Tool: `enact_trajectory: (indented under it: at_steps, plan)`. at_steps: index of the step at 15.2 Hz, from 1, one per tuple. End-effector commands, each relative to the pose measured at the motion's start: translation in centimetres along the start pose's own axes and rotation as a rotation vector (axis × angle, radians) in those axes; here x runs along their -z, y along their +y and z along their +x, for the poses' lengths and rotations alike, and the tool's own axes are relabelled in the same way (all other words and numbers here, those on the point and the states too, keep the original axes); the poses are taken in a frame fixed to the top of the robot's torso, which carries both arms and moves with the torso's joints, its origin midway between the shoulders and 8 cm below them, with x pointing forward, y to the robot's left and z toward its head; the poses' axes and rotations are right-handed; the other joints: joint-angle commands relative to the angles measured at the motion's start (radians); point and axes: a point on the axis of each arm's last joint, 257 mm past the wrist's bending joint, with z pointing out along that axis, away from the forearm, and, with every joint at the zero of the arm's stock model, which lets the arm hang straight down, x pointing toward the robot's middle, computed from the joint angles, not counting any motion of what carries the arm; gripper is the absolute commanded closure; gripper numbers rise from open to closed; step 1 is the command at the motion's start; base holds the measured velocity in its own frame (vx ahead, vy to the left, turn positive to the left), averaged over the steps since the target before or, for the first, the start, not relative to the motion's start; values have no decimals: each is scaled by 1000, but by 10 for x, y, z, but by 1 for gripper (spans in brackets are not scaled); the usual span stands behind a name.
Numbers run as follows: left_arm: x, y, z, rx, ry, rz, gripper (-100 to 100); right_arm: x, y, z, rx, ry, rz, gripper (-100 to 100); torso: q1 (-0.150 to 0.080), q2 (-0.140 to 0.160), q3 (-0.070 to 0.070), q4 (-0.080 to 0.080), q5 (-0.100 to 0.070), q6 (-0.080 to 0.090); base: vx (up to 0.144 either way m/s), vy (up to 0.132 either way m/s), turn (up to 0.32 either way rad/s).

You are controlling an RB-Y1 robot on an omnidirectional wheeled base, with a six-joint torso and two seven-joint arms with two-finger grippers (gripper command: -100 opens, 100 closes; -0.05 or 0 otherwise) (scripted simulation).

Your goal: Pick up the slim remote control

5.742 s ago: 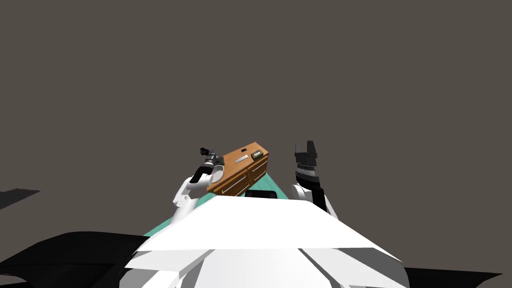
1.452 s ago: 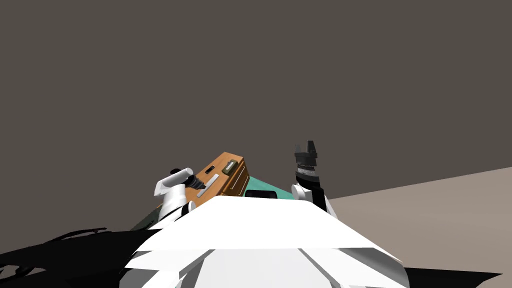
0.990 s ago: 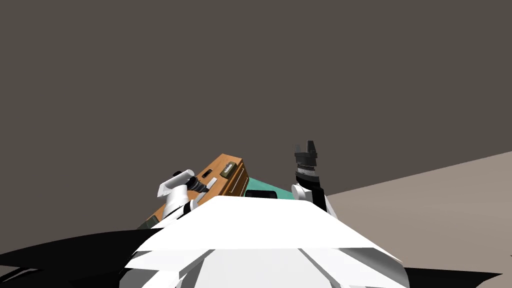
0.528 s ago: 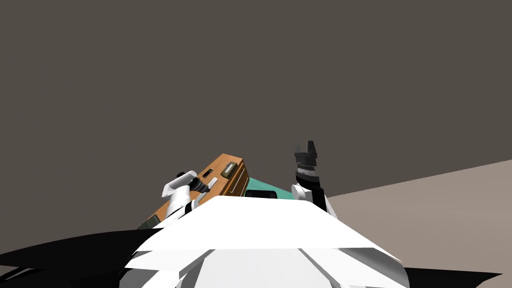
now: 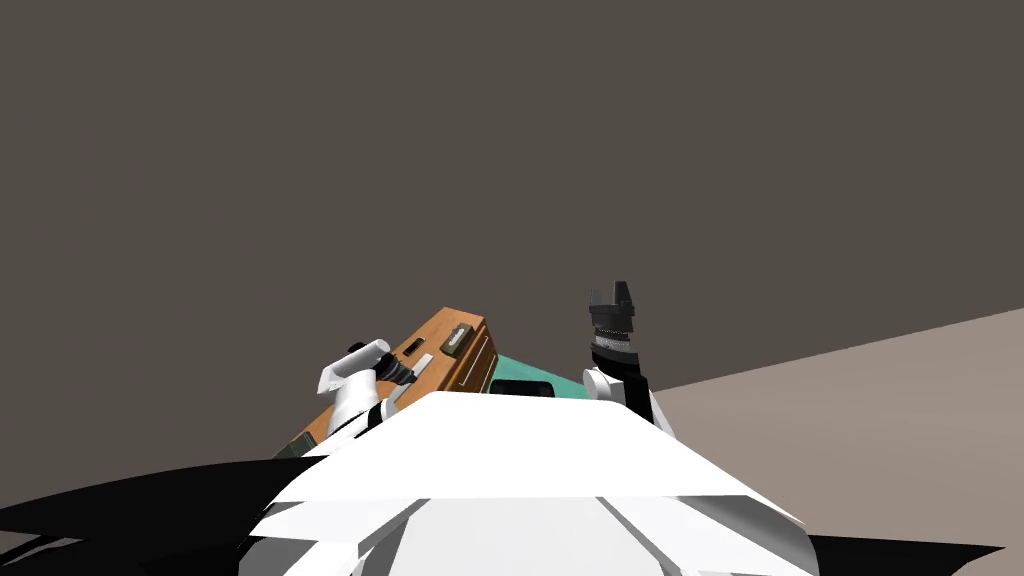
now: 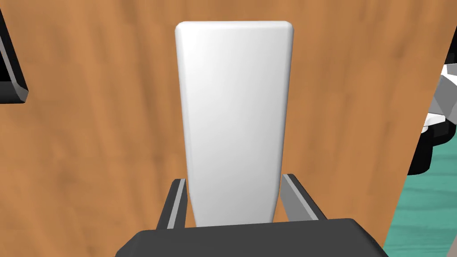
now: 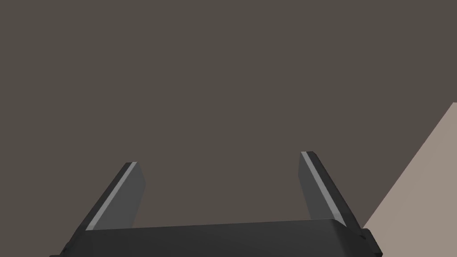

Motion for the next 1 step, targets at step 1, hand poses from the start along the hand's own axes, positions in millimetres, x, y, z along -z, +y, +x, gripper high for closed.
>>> enact_trajectory:
  at_steps: [1]
  plan:
    - [0,0,0,0,0,0,100,0,0,0,0,0,0,0,0,0,0,0,0,0,-7,-5,-12]
